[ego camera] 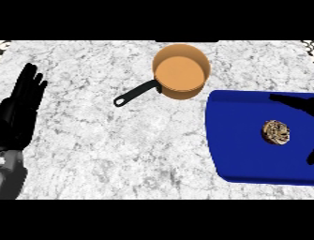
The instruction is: Pick the cupcake from the tray and place it in the pot
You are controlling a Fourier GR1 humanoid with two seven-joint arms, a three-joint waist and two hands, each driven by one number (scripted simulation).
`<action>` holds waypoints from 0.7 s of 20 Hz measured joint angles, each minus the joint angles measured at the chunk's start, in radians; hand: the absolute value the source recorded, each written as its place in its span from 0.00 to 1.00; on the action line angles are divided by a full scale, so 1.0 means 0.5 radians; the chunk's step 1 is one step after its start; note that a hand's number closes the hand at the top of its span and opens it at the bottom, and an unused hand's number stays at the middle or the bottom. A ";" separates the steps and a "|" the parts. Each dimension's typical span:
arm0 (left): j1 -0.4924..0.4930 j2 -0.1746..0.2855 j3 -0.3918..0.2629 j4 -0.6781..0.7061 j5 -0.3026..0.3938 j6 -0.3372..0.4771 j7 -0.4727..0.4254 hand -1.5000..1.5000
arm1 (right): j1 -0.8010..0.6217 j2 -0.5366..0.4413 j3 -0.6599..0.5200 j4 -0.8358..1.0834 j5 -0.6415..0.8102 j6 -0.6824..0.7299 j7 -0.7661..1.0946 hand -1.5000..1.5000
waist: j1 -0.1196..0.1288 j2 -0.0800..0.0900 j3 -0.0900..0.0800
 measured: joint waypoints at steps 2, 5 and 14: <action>-0.001 -0.009 0.035 0.005 -0.019 -0.021 0.002 0.50 | -0.014 0.041 -0.020 0.028 0.055 -0.014 0.023 0.00 | 0.000 0.000 0.000; -0.007 -0.046 0.048 -0.013 -0.063 -0.030 0.039 0.50 | -0.031 0.114 -0.040 0.084 0.135 -0.051 0.012 0.00 | 0.001 0.000 0.000; 0.001 -0.153 0.105 -0.010 -0.164 -0.090 0.054 0.50 | -0.061 0.262 -0.081 0.319 0.389 -0.206 -0.096 0.00 | 0.002 0.001 0.000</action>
